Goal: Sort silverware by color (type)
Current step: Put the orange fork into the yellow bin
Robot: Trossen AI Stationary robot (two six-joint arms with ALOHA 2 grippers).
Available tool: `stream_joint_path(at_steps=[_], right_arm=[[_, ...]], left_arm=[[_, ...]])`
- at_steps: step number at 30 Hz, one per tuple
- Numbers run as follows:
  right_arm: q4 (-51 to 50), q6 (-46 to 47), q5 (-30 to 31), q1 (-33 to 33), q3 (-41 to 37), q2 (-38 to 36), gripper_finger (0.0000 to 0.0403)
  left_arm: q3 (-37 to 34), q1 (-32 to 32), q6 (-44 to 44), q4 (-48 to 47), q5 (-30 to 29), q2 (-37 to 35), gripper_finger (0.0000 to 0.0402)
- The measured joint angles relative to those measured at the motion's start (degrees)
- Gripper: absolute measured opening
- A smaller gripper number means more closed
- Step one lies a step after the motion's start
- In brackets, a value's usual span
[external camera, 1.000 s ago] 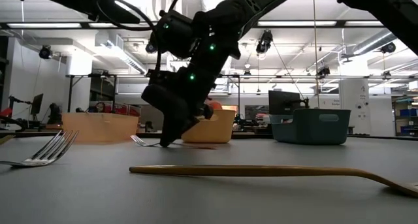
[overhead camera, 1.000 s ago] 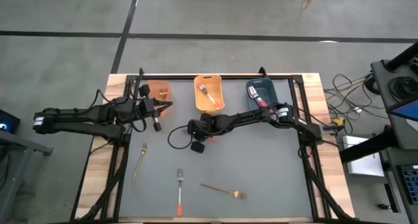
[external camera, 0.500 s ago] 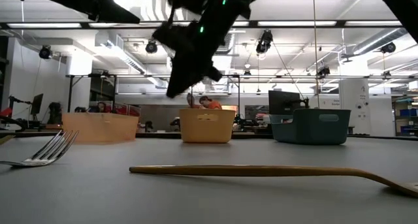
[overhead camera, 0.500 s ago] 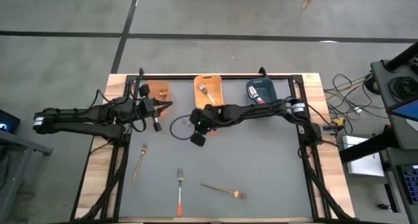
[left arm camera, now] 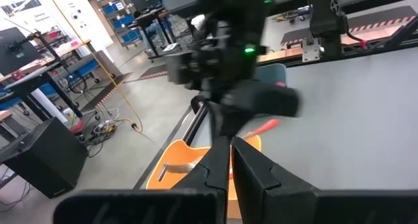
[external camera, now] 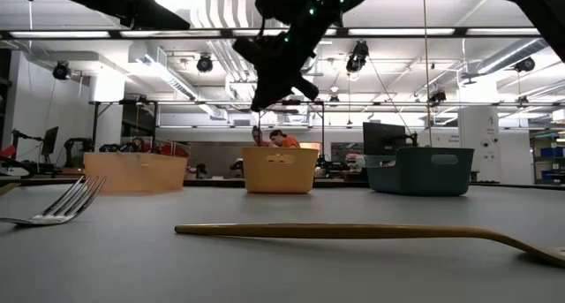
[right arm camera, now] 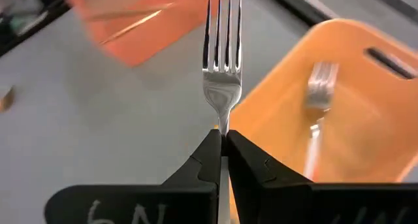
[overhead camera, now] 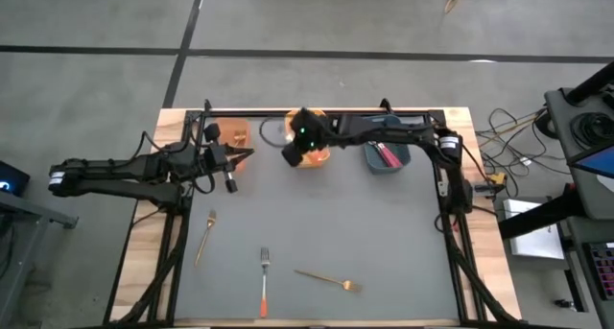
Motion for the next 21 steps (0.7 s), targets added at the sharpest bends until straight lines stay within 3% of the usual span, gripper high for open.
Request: stream_joint_path(at_steps=[9, 21], right_arm=[[-0.08, 3.98, 0.08, -6.57, 0.12, 2.81, 0.0009], [0.40, 7.12, 3.26, -7.70, 0.21, 8.35, 0.0011]], left_arm=[[0.00, 0.00, 0.43, 0.02, 0.00, 0.17, 0.0000], [0.00, 0.00, 0.65, 0.20, 0.00, 0.33, 0.0000]])
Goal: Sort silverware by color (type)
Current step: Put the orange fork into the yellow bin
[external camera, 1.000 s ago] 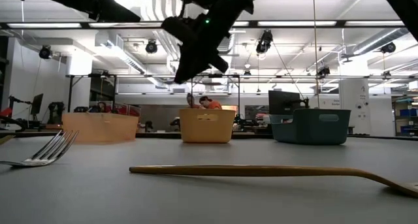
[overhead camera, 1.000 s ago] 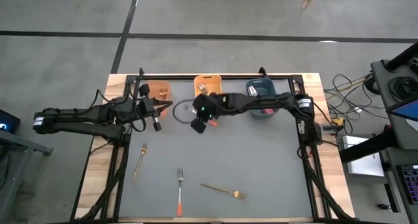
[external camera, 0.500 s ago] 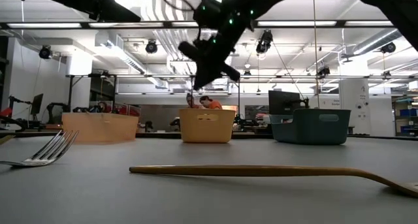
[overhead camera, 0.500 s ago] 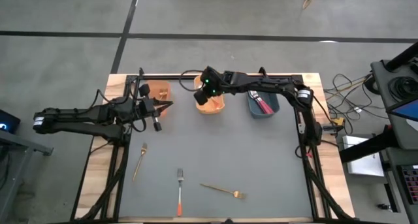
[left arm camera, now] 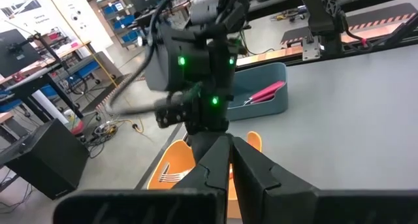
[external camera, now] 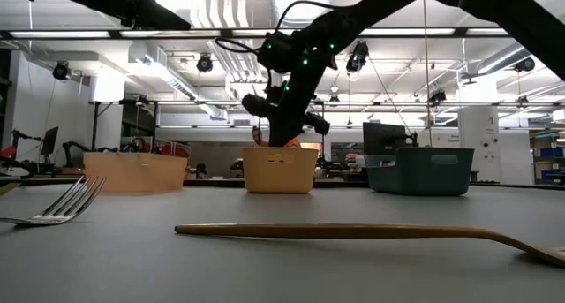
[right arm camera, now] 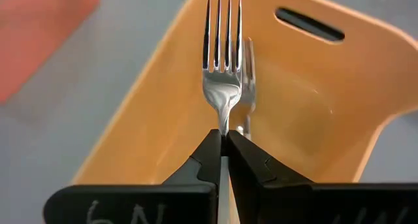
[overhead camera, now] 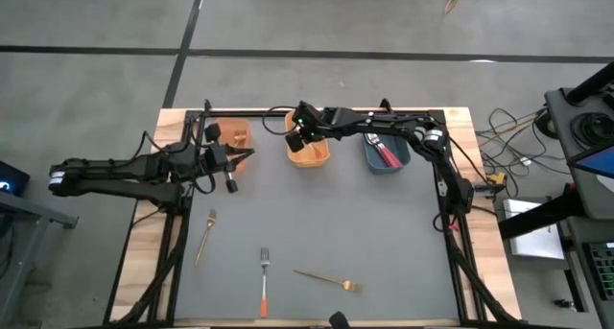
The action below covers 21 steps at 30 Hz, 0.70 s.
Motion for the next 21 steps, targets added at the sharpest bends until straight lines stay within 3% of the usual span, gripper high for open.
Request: stream_joint_path(at_steps=[21], right_arm=[[-0.29, 1.76, 1.33, 0.07, -0.04, 4.84, 0.0012]], left_arm=[[0.00, 0.00, -0.02, -0.02, 0.00, 0.00, 0.0000]])
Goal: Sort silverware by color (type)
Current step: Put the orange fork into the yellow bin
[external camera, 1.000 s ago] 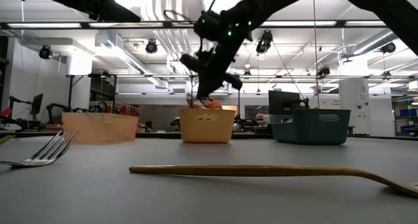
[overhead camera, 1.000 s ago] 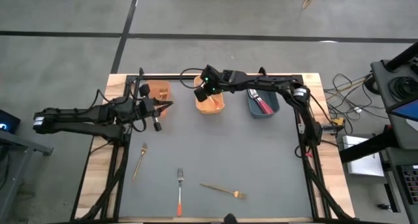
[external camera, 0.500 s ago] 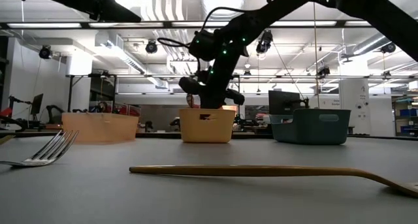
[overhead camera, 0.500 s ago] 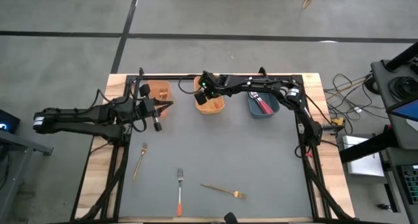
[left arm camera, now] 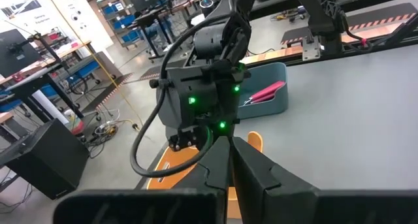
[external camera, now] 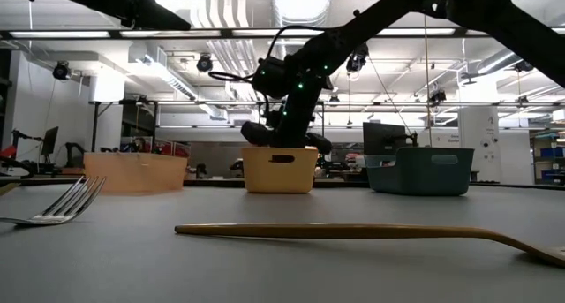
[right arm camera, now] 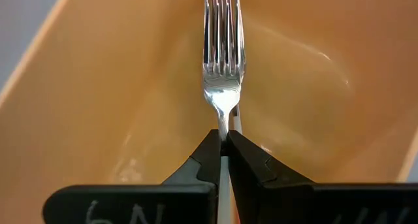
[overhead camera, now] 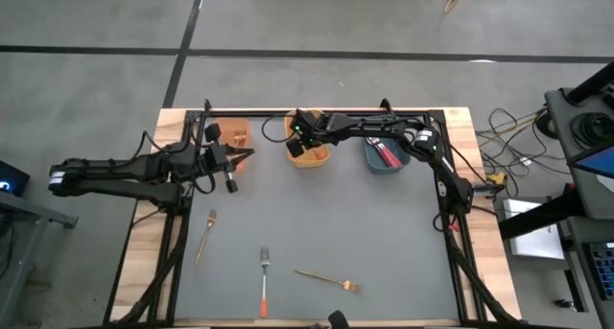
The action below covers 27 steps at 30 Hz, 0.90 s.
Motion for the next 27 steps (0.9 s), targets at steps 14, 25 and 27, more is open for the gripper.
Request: stream_joint_path(at_steps=[14, 25, 27], right_arm=[[0.30, -0.42, 0.02, 0.00, 0.00, 0.00, 0.0013], [0.28, 0.02, -0.05, 0.00, 0.00, 0.00, 0.0062], [0.28, 0.04, -0.09, 0.00, 0.00, 0.00, 0.0075]], left_arm=[[0.00, 0.00, 0.00, 0.00, 0.00, 0.00, 0.0000], [0.00, 0.00, 0.00, 0.00, 0.00, 0.02, 0.0000], [0.00, 0.00, 0.00, 0.00, 0.00, 0.00, 0.0000]])
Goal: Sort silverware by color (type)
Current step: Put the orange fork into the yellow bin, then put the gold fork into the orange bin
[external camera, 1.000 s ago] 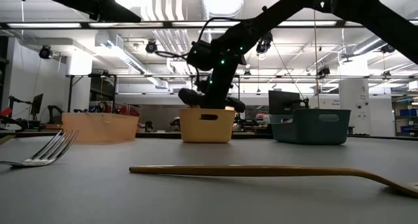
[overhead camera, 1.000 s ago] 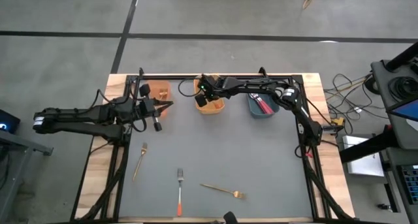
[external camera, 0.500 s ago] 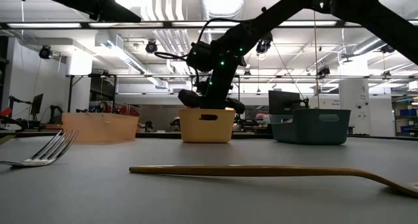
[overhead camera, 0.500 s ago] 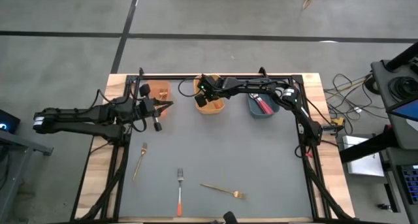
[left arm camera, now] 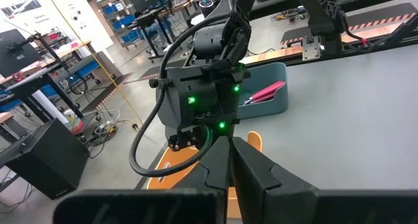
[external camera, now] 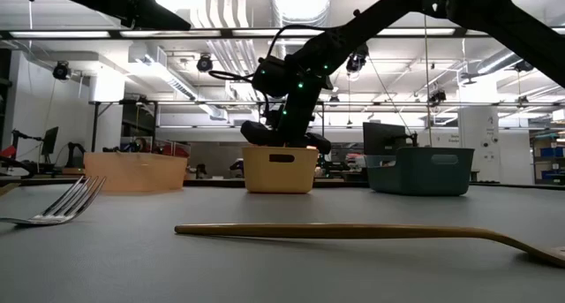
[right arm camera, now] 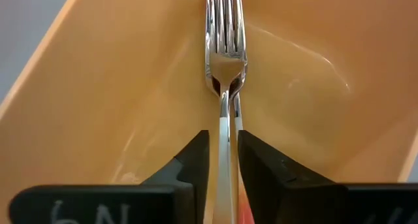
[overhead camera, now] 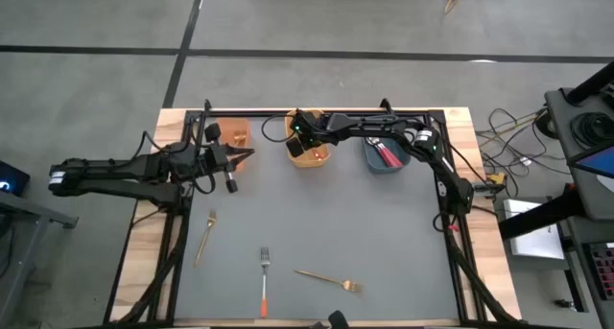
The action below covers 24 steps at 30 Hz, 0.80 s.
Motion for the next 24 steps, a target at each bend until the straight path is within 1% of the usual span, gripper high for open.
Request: stream_joint_path(at_steps=[3, 7, 14, 20, 24], right_arm=[[0.00, -0.01, 0.00, 0.00, 0.00, -0.06, 0.0091], [-0.02, -0.60, -0.02, 0.00, -0.02, -1.06, 0.0102], [-0.20, -4.46, -0.13, 0.74, -0.02, -5.55, 0.0091], [-0.57, -13.14, -0.50, 3.28, -0.04, -11.80, 0.0082], [-0.69, -20.14, -0.24, 6.37, -1.24, -16.26, 0.0082]], left_arm=[[0.00, 0.00, 0.00, 0.00, 0.00, 0.01, 0.0000], [0.00, 0.00, -0.02, 0.00, 0.00, 0.01, 0.0000], [0.00, 0.00, -0.44, 0.47, 0.00, 0.00, 0.0000], [0.00, 0.00, -1.35, 0.82, 0.00, 0.01, 0.0000], [0.00, 0.00, -3.37, 0.85, -0.07, 0.00, 0.0000]])
